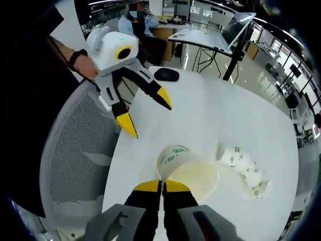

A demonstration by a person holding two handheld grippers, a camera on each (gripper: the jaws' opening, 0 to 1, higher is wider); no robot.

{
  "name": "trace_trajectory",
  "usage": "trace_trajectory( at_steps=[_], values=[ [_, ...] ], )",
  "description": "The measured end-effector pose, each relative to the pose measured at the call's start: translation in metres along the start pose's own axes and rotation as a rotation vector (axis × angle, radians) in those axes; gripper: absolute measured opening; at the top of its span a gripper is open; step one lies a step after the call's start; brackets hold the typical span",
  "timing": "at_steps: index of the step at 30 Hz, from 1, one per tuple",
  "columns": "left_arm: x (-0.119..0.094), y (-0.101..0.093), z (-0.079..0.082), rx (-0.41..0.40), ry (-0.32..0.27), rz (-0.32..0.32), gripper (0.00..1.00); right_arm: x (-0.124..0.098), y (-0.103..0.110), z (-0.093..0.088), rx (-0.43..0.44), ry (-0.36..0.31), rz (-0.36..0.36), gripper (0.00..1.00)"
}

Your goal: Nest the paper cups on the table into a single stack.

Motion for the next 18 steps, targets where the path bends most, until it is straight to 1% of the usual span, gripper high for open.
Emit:
trace_trajectory(
  at_steps=[10, 14, 18],
  values=[
    [-0.001, 0.0, 0.001, -0.003, -0.008, 0.003, 0.54, 0.004, -0.001, 0.006, -0.051, 0.073, 0.012, 0.0],
    [-0.001, 0.001, 0.001, -0.008, -0.011, 0.008, 0.54, 0.011, -0.004, 0.003, -0.077, 0.114, 0.013, 0.0],
    [-0.002, 0.0, 0.002, -0.011, -0.014, 0.008, 0.54, 0.015, -0.003, 0.005, -0.094, 0.14, 0.02, 0.0]
  ],
)
Point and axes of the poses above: the point that each gripper's makers call its tool centre point, and the gripper's own axes: x roughly forward along the fingers, y roughly to its left, z roughly out of its top, the point moved 6 cm from there along -x, roughly backward along the fingers, and after that the axes turned 3 degrees about y, right-handed, at the moved point
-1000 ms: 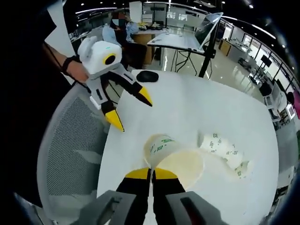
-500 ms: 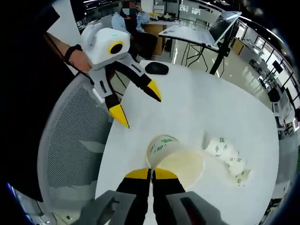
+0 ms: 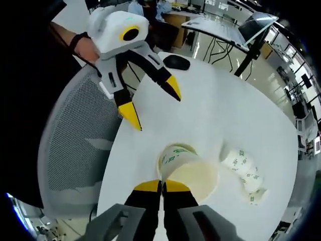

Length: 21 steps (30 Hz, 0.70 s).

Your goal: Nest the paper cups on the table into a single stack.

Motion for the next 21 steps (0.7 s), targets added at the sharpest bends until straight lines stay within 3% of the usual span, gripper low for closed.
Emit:
trace_trajectory(
  at_steps=[21],
  values=[
    [0.0, 0.0, 0.001, -0.001, -0.004, 0.001, 0.54, 0.013, -0.002, 0.008, -0.019, 0.068, 0.009, 0.0]
  ],
)
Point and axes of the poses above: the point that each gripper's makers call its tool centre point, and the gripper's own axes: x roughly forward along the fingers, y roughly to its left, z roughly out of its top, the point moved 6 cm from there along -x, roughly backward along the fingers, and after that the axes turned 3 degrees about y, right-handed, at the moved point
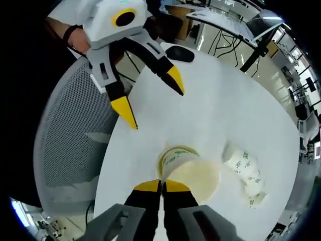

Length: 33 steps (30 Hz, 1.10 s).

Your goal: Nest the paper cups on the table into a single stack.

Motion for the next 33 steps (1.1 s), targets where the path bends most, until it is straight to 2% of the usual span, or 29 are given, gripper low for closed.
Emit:
trace_trajectory(
  at_steps=[15, 25, 33],
  values=[
    [0.0, 0.001, -0.001, 0.001, 0.001, 0.0, 0.54, 0.014, 0.006, 0.011, -0.006, 0.008, 0.029, 0.0],
    [-0.001, 0.001, -0.002, 0.0, 0.003, 0.0, 0.53, 0.027, 0.004, 0.009, 0.009, 0.011, 0.048, 0.0],
    [-0.001, 0.0, -0.003, 0.003, 0.007, -0.002, 0.53, 0.027, 0.003, 0.01, 0.021, 0.001, 0.052, 0.0]
  ],
)
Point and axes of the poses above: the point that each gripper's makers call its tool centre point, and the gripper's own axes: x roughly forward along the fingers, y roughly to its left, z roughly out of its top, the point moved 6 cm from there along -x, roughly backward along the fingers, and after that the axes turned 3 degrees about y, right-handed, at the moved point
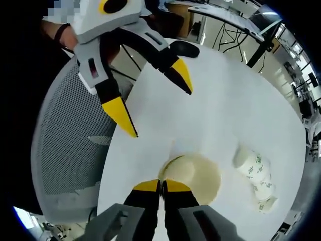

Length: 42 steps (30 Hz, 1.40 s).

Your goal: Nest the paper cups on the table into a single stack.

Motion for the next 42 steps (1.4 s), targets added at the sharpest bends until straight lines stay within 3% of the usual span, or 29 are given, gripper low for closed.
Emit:
trace_trajectory(
  at_steps=[14, 25, 42],
  values=[
    [0.001, -0.001, -0.001, 0.003, 0.005, -0.002, 0.53, -0.005, -0.001, -0.003, 0.031, -0.04, 0.004, 0.02],
    [0.002, -0.002, -0.001, 0.01, 0.011, -0.004, 0.53, -0.022, -0.002, -0.008, 0.092, -0.103, -0.014, 0.06],
    [0.002, -0.002, -0.001, 0.013, 0.017, -0.005, 0.53, -0.055, -0.023, -0.022, 0.253, -0.271, -0.066, 0.12]
  ],
)
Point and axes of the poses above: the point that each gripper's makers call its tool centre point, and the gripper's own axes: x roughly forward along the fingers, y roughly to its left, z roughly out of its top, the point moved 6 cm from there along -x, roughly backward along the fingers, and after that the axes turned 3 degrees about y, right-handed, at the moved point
